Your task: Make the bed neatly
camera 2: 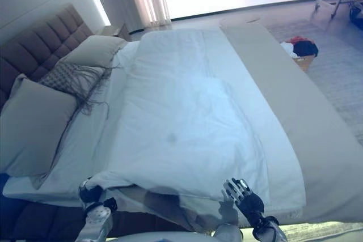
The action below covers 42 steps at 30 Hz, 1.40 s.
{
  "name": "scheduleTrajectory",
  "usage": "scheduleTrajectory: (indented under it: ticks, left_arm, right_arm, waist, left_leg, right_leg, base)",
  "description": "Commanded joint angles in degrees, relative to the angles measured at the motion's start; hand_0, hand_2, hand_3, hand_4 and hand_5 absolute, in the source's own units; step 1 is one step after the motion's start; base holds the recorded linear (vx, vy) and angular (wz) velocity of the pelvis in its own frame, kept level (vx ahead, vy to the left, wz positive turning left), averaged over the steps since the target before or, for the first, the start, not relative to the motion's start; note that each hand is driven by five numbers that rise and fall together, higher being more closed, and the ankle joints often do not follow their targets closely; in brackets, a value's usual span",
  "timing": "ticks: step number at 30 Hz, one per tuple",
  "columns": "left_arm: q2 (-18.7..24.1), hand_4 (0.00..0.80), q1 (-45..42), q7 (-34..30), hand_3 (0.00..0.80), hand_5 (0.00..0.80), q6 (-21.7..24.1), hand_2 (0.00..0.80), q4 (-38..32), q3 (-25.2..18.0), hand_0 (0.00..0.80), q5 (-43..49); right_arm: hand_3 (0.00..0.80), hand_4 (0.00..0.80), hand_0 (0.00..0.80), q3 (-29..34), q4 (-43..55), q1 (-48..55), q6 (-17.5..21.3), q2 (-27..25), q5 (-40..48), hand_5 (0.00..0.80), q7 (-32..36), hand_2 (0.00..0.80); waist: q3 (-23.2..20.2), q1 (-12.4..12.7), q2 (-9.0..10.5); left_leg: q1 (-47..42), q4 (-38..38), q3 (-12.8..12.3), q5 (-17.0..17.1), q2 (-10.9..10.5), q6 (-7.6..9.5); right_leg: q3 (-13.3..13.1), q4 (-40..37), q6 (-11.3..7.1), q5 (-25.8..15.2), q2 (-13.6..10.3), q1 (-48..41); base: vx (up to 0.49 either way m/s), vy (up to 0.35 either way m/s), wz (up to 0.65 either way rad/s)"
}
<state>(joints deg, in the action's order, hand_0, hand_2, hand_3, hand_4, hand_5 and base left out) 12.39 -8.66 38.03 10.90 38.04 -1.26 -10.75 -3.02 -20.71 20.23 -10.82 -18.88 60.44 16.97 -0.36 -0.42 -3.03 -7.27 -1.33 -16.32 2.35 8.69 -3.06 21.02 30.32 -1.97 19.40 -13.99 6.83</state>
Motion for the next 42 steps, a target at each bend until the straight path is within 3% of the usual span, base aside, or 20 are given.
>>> scheduleTrajectory:
  ticks: [1, 10, 16, 18, 20, 23, 26, 30, 42]
  left_arm:
    - [11.3, 0.8, 0.0, 2.5, 0.8, 0.8, 1.9, 0.8, -2.7, -11.5, 0.8, 2.5]
    - [17.1, 0.8, -0.3, -2.5, 0.8, 0.8, 1.0, 0.8, 4.5, -19.8, 0.8, -7.7]
    - [18.2, 0.8, -0.7, -5.9, 0.8, 0.8, 1.4, 0.8, 7.4, -22.3, 0.8, -6.8]
    - [20.8, 0.8, -1.1, -11.8, 0.8, 0.8, 2.8, 0.8, 7.9, -24.1, 0.8, -5.2]
    - [23.1, 0.8, -1.2, -15.0, 0.8, 0.8, 1.7, 0.8, 7.4, -24.2, 0.8, -2.3]
    - [27.0, 0.8, -1.5, -17.5, 0.8, 0.8, -0.3, 0.8, 7.4, -25.1, 0.8, -5.0]
    - [31.0, 0.8, -1.2, -20.0, 0.8, 0.8, -0.3, 0.8, 9.5, -28.5, 0.8, -10.8]
    - [32.5, 0.8, 0.1, -21.8, 0.8, 0.8, 1.1, 0.8, 11.6, -32.9, 0.8, -21.0]
    - [30.4, 0.8, 2.9, -18.5, 0.8, 0.8, 6.5, 0.8, 22.3, -44.0, 0.8, -48.4]
  right_arm:
    - [0.0, 0.0, 0.0, 3.0, 0.6, -2.3, -0.8, 4.3, 1.9, 0.0, 1.5, 0.0]
    - [0.0, 0.0, 0.0, 2.0, -0.9, -3.8, -0.7, 1.6, 1.0, 0.0, 0.8, 0.0]
    - [0.0, 0.0, 0.0, 2.4, 0.1, -3.6, -1.5, 1.6, 0.5, 0.0, -0.6, 0.0]
    - [0.0, 0.0, 0.0, 2.5, 0.4, -3.7, -1.5, 1.1, 0.6, 0.0, -0.7, 0.0]
    - [0.0, 0.0, 0.0, 2.7, 0.4, -3.7, -1.5, 0.8, 0.5, 0.0, -0.6, 0.0]
    - [0.0, 0.0, 0.0, 2.9, 0.9, -3.9, -1.5, 0.1, 0.4, 0.0, -0.8, 0.0]
    - [0.0, 0.0, 0.0, 2.3, 0.6, -4.3, -0.9, -0.4, 0.9, 0.0, -0.8, 0.0]
    - [0.0, 0.0, 0.0, 1.3, -0.6, -4.7, 0.6, 0.4, 2.0, 0.0, -1.0, 0.0]
    - [0.0, 0.0, 0.0, -0.5, -0.7, -5.1, 1.7, 1.8, 3.1, 0.0, -2.8, 0.0]
  waist:
    - [2.0, 3.1, 3.69]
    - [0.5, 3.3, 1.29]
    - [-0.2, 3.5, 0.86]
    - [-0.5, 3.5, 0.75]
    - [-0.5, 3.7, 0.69]
    - [-0.4, 3.9, 0.33]
    - [-0.5, 4.1, 0.0]
    - [-0.9, 4.4, -0.07]
    - [-1.9, 4.6, 1.15]
  left_leg:
    - [-1.3, 0.3, 3.1, -0.9, 0.7, -3.14]
    - [-1.1, -0.5, 3.4, -0.7, -0.4, -3.69]
    - [-1.5, -1.4, 3.6, -0.8, -1.2, -3.58]
    - [-1.6, -1.6, 3.6, -0.9, -1.2, -3.5]
    - [-1.5, -1.6, 3.6, -0.9, -1.3, -3.47]
    - [-1.2, -1.6, 3.7, -0.8, -1.5, -3.35]
    - [-1.2, -1.9, 3.8, -1.0, -1.8, -3.06]
    - [-1.4, -2.5, 4.0, -1.0, -2.0, -2.88]
    - [-2.0, -2.8, 4.6, -1.8, -2.2, -2.42]
  right_leg:
    - [0.2, -29.3, -8.6, -24.3, -2.5, -11.4]
    - [0.8, -29.5, -8.34, -23.4, -2.8, -11.2]
    - [1.4, -29.9, -8.6, -23.5, -3.0, -11.7]
    - [1.3, -30.2, -8.69, -23.4, -2.9, -11.7]
    - [1.3, -30.2, -8.82, -23.5, -2.9, -11.6]
    - [1.4, -30.1, -9.08, -23.7, -3.0, -11.2]
    - [1.5, -30.2, -9.25, -23.7, -3.0, -11.2]
    - [1.7, -30.5, -9.65, -23.7, -3.2, -11.7]
    - [2.2, -31.0, -9.97, -23.4, -3.0, -12.5]
  base:
    - [0.005, 0.102, 0.06]
    - [-0.004, 0.105, -0.02]
    - [-0.003, 0.05, 0.0]
    - [-0.016, 0.036, 0.02]
    - [-0.022, 0.016, 0.01]
    - [-0.055, 0.059, 0.02]
    - [-0.031, 0.049, 0.0]
    - [0.001, 0.003, 0.01]
    - [-0.001, -0.005, 0.0]
